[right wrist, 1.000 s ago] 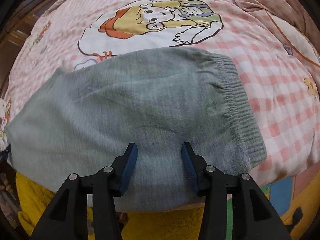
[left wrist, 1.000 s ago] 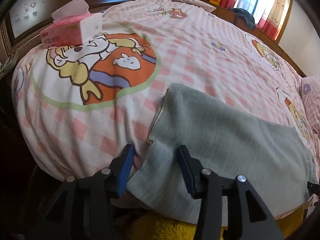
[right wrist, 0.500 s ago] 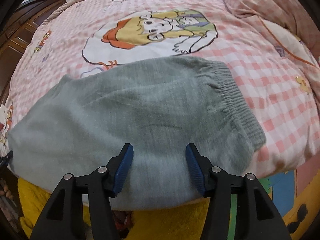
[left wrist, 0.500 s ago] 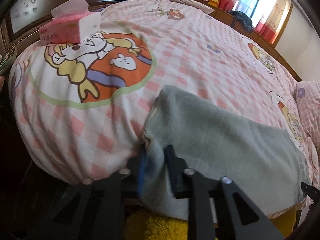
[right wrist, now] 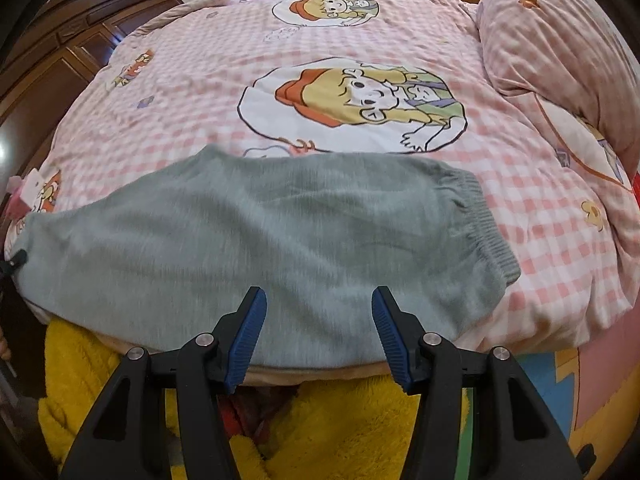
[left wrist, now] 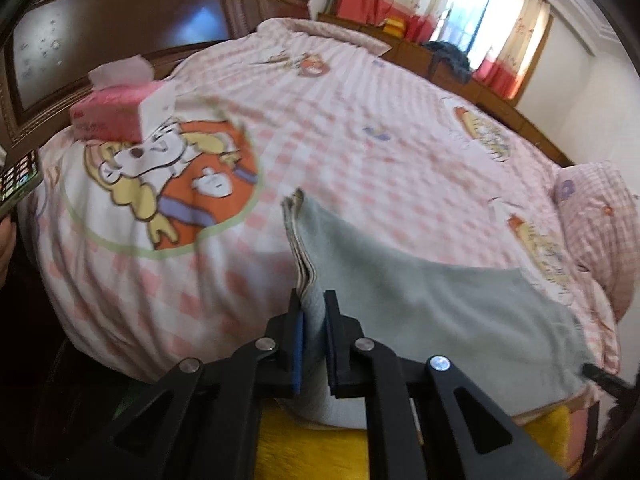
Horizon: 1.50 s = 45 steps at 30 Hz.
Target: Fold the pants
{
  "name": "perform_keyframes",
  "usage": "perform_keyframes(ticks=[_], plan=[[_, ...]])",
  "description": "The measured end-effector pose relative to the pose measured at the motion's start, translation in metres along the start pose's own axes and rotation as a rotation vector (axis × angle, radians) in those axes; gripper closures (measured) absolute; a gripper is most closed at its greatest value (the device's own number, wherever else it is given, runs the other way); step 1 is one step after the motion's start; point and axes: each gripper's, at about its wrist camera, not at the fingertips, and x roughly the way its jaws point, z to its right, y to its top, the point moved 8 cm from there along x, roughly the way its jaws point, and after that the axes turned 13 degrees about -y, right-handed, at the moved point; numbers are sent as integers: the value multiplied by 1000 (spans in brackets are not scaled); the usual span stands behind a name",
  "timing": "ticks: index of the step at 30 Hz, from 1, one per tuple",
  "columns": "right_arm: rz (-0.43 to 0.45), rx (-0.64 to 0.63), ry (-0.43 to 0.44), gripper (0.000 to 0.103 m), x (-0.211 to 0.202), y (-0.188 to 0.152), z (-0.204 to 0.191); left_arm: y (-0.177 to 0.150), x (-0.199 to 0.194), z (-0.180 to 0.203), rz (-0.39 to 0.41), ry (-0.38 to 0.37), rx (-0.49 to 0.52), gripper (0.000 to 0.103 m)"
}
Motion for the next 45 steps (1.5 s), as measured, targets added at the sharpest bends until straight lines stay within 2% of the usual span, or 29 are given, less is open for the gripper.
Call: perform_keyframes(ticks=[10, 14, 17, 21, 27, 34, 38, 41, 45], plan=[[6, 36, 17, 47, -8, -10, 15, 16, -26, 96, 17, -154, 119, 95], [6, 49, 25, 47, -9, -13, 20, 17, -24, 140, -12, -230, 155, 95], [8, 51, 40, 47, -7, -15, 22, 14, -13, 169, -43, -259, 199, 95], [9, 59, 49, 47, -4, -16, 25, -1, 20, 208, -109, -275, 258, 95], [0, 72, 49, 47, 3, -19, 32, -33, 75, 239, -222, -280, 290, 95], [-16, 84, 62, 47, 12, -23, 35, -66, 125, 253, -322, -249, 317, 95], [-27, 81, 69, 47, 16, -25, 34, -78, 138, 253, -356, -230, 333, 94], [-31, 75, 73, 47, 18, -24, 31, -82, 139, 254, -371, -228, 345, 90], [-39, 76, 78, 47, 20, -24, 28, -82, 129, 259, -366, -226, 377, 71]])
